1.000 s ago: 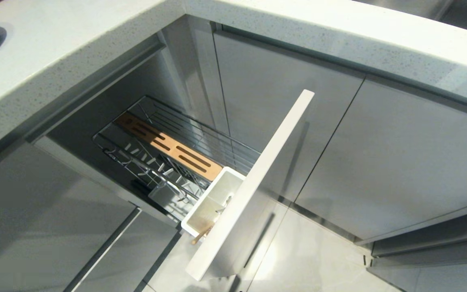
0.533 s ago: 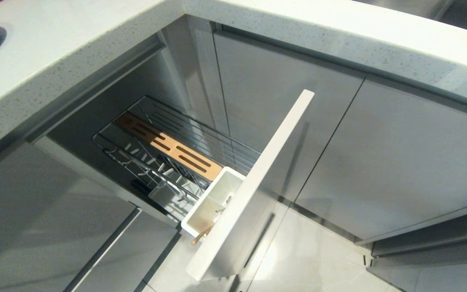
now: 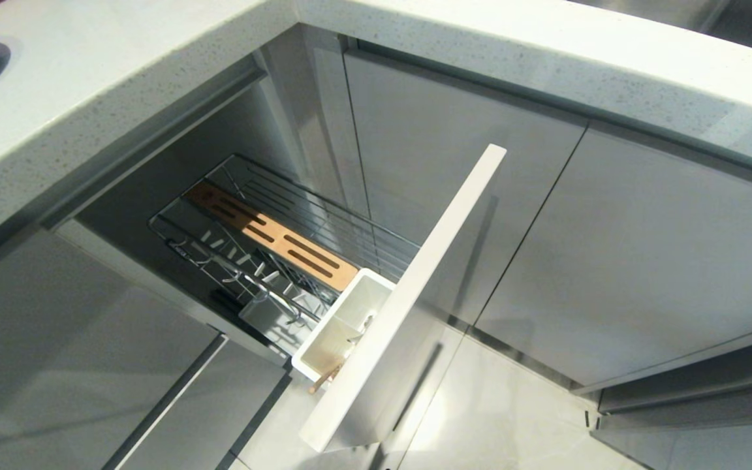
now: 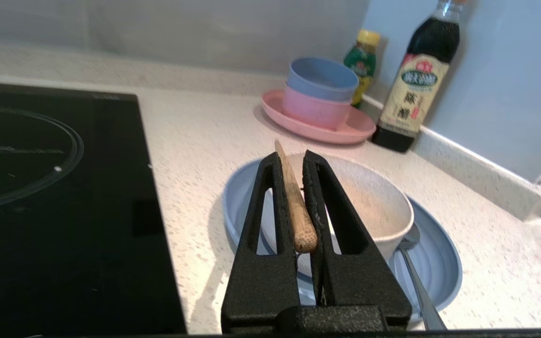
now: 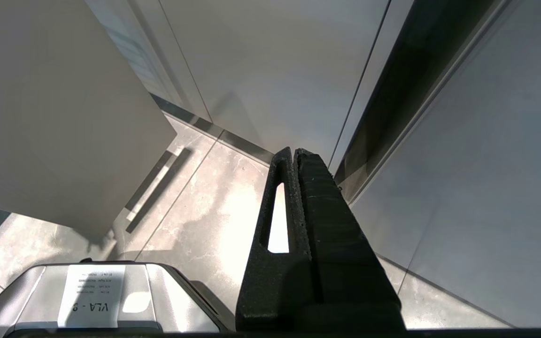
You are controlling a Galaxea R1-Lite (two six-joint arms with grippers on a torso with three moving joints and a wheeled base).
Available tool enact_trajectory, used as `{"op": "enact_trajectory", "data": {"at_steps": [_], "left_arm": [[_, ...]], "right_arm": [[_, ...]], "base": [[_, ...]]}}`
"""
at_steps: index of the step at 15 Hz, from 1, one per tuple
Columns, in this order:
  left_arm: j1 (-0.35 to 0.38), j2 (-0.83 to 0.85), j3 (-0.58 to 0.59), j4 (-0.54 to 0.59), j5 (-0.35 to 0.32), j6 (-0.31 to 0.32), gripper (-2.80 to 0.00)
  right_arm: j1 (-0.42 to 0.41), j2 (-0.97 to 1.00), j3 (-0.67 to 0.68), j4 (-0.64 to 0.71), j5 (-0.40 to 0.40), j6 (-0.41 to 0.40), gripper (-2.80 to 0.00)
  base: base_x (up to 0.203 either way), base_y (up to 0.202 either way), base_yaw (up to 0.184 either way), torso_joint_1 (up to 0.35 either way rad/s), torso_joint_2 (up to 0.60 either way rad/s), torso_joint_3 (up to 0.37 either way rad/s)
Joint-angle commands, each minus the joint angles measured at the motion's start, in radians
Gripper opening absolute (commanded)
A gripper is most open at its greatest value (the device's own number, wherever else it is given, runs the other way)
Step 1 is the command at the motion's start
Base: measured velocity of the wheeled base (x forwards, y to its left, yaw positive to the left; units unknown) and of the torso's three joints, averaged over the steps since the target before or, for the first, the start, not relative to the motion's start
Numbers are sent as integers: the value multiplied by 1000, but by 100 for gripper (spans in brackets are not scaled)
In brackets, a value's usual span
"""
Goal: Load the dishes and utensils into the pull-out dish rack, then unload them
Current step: Take the chopsticks out of the cupboard
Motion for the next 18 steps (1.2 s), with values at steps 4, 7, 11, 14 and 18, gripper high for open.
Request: {"op": "enact_trajectory", "data": {"at_steps": [4,7,11,14,18], "left_arm": [[0,12,5,3,-8,-12,-280],[4,-6,30,4,-8,-15,-280],[3,-32,50,13,-8,-15,-280],[5,-55,84,15,-8,-16,-280],[9,-70,102,15,-8,-22,-280]], "right_arm": [[0,-4,2,0,0,0,-280],[1,-4,2,0,-1,0,-280],[0,-4,2,0,0,0,-280],[0,-4,2,0,0,0,-280],[1,-3,2,0,0,-1,-280]], "base": [[0,0,0,0,0,0],[0,0,0,0,0,0],[0,0,0,0,0,0],[0,0,0,0,0,0],[0,0,0,0,0,0]]}}
